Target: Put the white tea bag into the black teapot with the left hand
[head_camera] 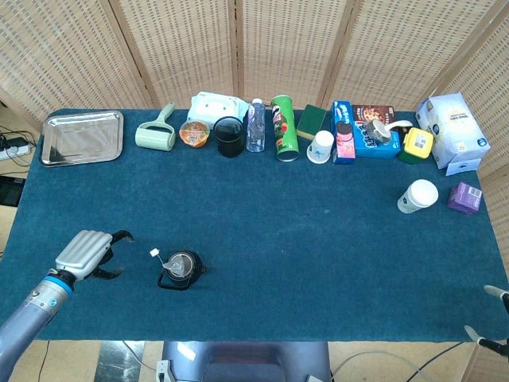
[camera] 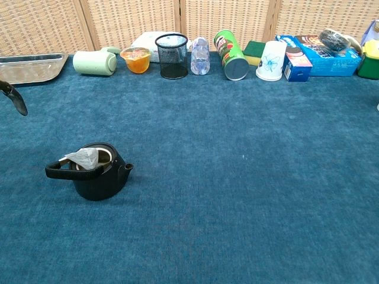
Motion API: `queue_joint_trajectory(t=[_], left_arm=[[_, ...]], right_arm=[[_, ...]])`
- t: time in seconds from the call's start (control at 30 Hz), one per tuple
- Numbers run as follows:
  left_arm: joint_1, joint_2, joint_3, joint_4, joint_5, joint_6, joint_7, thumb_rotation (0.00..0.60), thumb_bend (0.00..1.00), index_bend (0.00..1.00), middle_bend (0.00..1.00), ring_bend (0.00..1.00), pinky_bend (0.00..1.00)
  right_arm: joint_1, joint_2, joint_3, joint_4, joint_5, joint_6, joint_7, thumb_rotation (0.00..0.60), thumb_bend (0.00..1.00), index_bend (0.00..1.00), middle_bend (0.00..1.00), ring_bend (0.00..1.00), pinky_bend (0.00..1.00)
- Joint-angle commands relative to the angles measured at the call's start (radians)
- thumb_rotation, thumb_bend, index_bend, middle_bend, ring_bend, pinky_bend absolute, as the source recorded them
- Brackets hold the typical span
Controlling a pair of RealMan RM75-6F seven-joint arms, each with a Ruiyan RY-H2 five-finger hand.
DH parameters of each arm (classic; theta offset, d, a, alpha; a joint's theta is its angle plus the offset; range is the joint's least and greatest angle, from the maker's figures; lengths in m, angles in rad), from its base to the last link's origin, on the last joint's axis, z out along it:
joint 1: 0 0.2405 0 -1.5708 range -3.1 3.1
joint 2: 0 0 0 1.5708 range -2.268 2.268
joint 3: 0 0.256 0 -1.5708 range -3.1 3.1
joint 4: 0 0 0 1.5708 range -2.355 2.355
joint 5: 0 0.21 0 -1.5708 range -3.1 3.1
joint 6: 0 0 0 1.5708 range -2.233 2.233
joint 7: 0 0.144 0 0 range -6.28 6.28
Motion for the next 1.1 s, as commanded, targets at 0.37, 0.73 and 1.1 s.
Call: queue_joint_trajectory(t=[0.37, 0.73, 1.1], left_arm=[[-0.172, 0.207, 0.008, -0.127, 0.130, -0.335, -0.144, 0.600, 0.99, 0.14, 1.00, 1.00, 0.95], [-0.311, 0.223, -0.030, -0.146, 0.104, -0.557, -0.230, 0.600, 1.00, 0.13, 1.00, 1.00, 0.98], [-0.367, 0.175, -0.029, -0.107, 0.035, -0.617, -0.218, 0.600, 1.00, 0.13, 1.00, 1.00, 0.98]], right_arm=[[0.000, -0.003, -0.002, 0.002, -0.002, -0.001, 0.006, 0.600, 0.19, 0.25, 0.28, 0.19, 0.15], [-0.005, -0.009, 0.001, 0.018, 0.004, 0.002, 0.025, 0.600, 0.19, 0.25, 0.28, 0.19, 0.15], [-0.012, -0.013, 0.004, 0.032, 0.015, 0.001, 0.042, 0.600, 0.19, 0.25, 0.28, 0.20, 0.15]])
